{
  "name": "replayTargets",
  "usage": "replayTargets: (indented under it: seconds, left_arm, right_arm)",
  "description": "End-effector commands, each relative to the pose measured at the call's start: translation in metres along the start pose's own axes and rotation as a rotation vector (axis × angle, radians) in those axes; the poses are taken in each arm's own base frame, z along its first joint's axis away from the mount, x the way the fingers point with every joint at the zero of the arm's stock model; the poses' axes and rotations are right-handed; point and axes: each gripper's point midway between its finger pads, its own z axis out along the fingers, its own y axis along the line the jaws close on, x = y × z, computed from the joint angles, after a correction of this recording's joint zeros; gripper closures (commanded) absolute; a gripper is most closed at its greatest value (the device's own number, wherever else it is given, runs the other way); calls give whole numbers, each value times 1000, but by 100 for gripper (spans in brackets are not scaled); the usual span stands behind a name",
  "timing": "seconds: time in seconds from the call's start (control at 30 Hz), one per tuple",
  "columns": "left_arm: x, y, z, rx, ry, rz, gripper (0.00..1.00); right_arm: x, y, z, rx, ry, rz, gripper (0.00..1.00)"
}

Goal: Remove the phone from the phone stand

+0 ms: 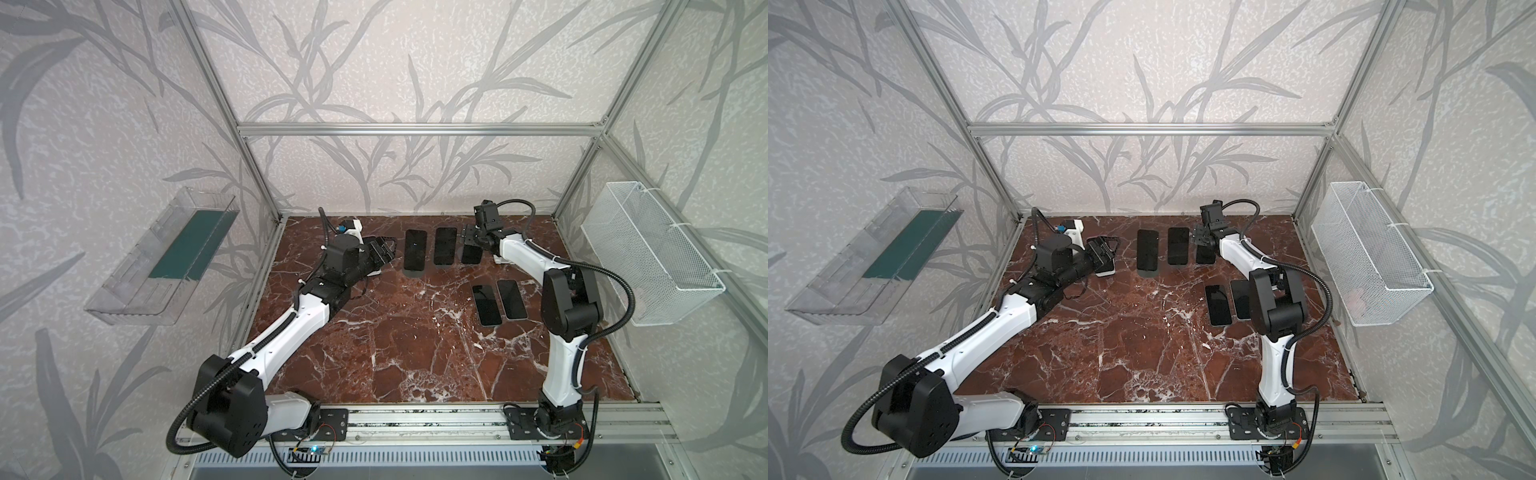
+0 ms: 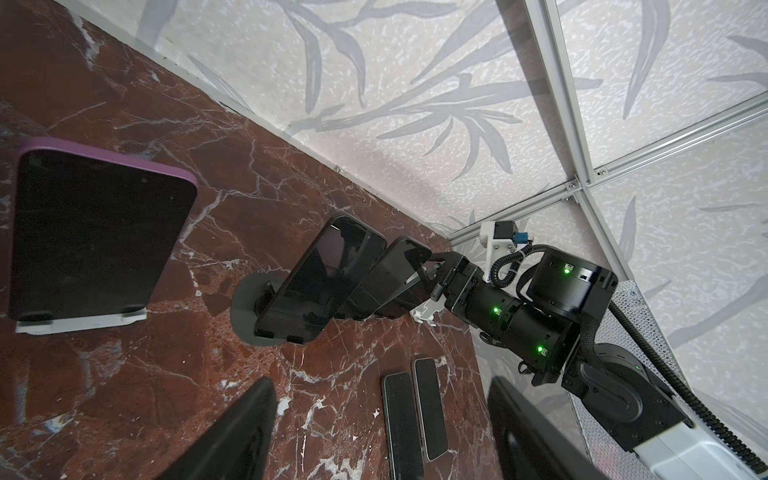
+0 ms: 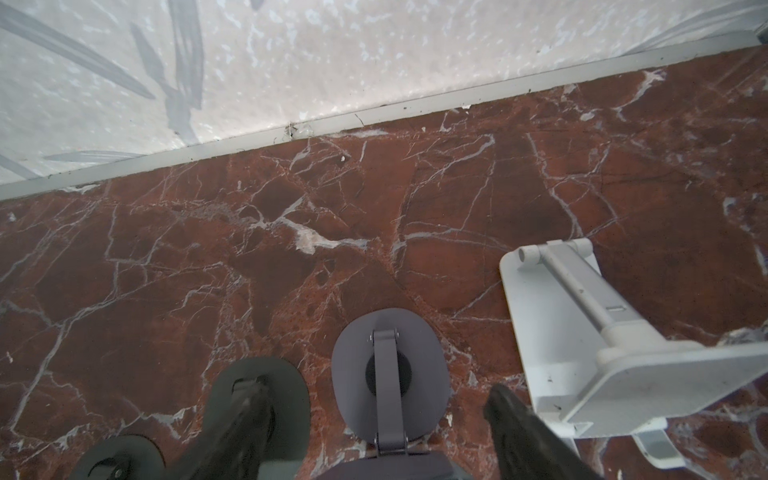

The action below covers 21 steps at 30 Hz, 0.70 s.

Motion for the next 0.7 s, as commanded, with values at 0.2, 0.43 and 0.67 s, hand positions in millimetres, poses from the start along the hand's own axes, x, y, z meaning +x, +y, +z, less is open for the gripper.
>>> replayTargets:
  seconds: [0.2,0.43,0.67]
  left_arm:
    - [-2,1,1,24,-5,-17,20]
    - [-1,1,2,30,-1,-24,20]
    - [-1,-1,3,40,3,-32,20]
  right_arm:
    - [-18,5,-8,-9,-63,-15,32]
    - [-29,8,-29,-40,-96,-28,35]
    - [-38,10,-56,-72,-134,-32,37]
